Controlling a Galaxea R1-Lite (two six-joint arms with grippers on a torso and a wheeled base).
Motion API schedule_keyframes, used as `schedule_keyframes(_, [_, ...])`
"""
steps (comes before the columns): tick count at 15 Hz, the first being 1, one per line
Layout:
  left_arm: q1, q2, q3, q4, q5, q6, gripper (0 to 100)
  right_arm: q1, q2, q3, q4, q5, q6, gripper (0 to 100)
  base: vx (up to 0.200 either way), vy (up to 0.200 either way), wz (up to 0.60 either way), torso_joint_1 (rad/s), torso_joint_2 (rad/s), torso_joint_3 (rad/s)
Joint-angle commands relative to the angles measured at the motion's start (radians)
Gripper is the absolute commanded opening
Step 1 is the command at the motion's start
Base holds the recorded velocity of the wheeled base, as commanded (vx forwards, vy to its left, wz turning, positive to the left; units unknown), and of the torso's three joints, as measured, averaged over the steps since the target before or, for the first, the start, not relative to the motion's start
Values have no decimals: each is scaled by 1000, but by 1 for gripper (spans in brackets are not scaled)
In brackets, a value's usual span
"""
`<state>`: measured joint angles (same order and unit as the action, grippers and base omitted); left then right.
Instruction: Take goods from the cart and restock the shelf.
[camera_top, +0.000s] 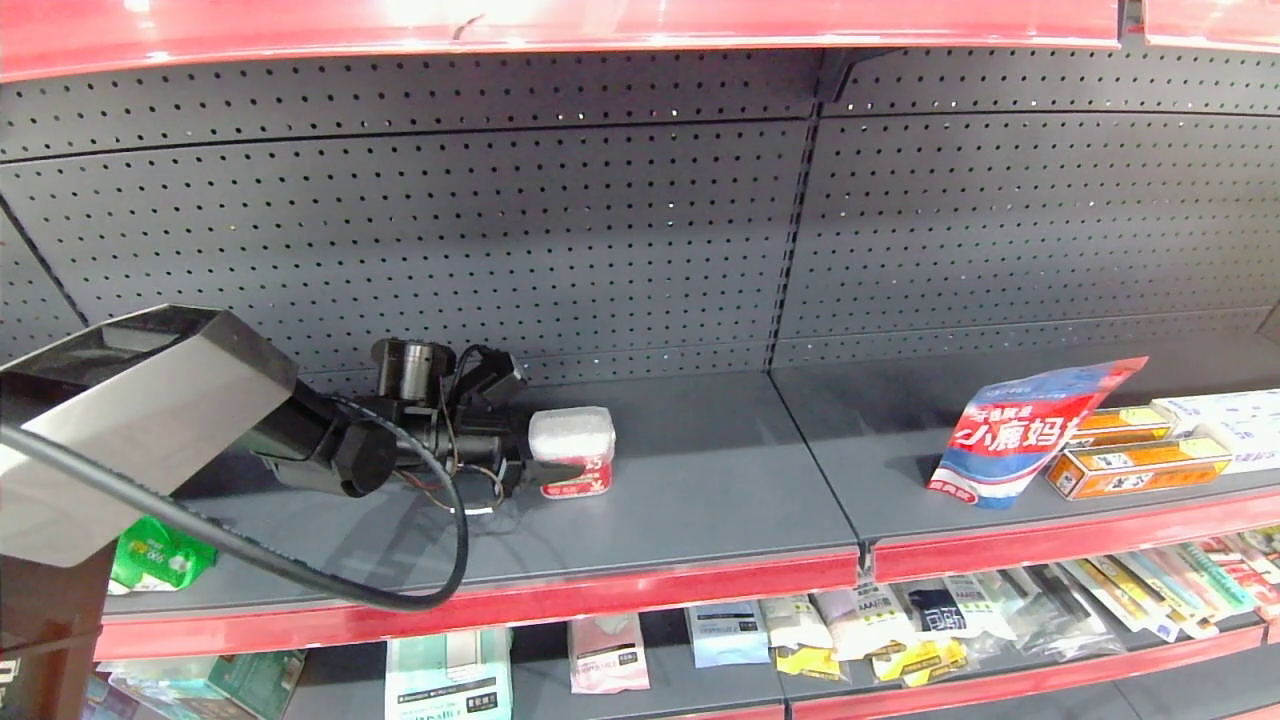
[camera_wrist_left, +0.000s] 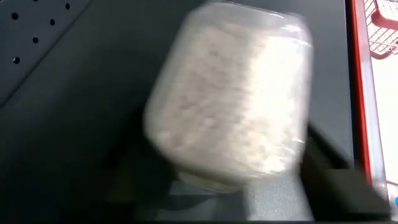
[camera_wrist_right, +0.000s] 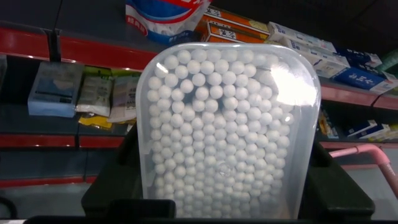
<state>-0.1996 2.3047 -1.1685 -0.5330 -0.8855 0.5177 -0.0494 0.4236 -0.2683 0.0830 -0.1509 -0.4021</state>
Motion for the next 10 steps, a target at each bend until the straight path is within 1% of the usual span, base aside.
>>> schedule_keyframes(1, [-1,4,-8,2,0,-1,0,-1,1,0,0,-1,0,0,0,0,0,0,0,0])
schedule_keyframes(5, [-1,4,-3,4,-1,-1,0,0,1,1,0,-1,-1,0,0,0,0,0,0,0])
schedule_keyframes(6, [0,-1,7,1,-12,1,0,-1,1,1,0,-1,-3,0,0,0,0,0,0,0])
schedule_keyframes(8, [6,-10,27,-2,-23,12,0,-1,1,-3,0,-1,-6,0,0,0,0,0,0,0])
schedule_keyframes(9, [15,-45,66,-1,-52,12,0,0,3,-5,0,-1,-6,0,0,0,0,0,0,0])
schedule_keyframes(10, [17,-76,102,-1,-58,12,0,0,3,-5,0,-1,-6,0,0,0,0,0,0,0])
